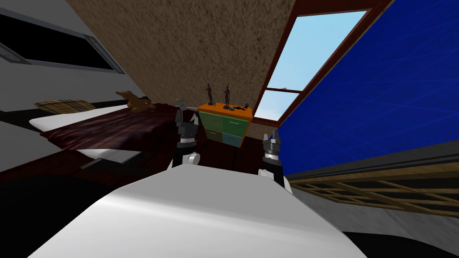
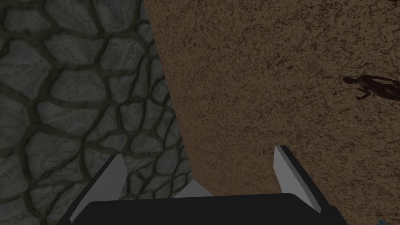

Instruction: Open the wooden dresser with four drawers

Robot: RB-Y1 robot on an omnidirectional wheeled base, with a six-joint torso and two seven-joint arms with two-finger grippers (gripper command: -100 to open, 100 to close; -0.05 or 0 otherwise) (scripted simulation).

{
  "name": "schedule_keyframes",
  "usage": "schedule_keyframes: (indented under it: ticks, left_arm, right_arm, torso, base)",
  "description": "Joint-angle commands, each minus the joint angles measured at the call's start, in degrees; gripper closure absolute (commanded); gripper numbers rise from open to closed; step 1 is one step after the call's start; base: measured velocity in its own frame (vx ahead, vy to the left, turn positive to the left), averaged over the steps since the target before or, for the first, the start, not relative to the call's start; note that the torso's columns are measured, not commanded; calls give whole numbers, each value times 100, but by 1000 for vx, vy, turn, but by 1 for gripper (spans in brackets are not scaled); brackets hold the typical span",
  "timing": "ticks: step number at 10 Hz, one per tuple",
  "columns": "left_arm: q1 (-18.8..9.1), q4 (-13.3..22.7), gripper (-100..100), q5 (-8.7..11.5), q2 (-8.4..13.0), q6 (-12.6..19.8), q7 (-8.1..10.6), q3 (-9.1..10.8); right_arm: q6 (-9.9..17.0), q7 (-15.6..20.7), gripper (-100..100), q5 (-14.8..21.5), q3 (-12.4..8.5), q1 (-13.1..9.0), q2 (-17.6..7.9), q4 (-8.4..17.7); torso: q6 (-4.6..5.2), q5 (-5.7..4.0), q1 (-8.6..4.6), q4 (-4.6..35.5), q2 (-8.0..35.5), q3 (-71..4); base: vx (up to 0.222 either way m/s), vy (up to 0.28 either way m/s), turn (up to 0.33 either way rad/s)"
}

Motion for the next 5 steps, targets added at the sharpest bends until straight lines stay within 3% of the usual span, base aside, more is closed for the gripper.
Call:
schedule_keyframes:
  ticks: [1, 5]
  left_arm:
    - [0, 0, 0, 0, 0, 0, 0, 0]
    - [0, -1, 0, 0, 0, 0, 0, 0]
  right_arm:
    - [0, 0, 0, 0, 0, 0, 0, 0]
    - [0, 0, 0, 0, 0, 0, 0, -1]
  torso:
    - [0, 0, 0, 235, 232, -467]
    - [0, 0, 0, 1846, 1845, -3692]
  base:
    - [0, 0, 0]
    - [0, 0, 0]
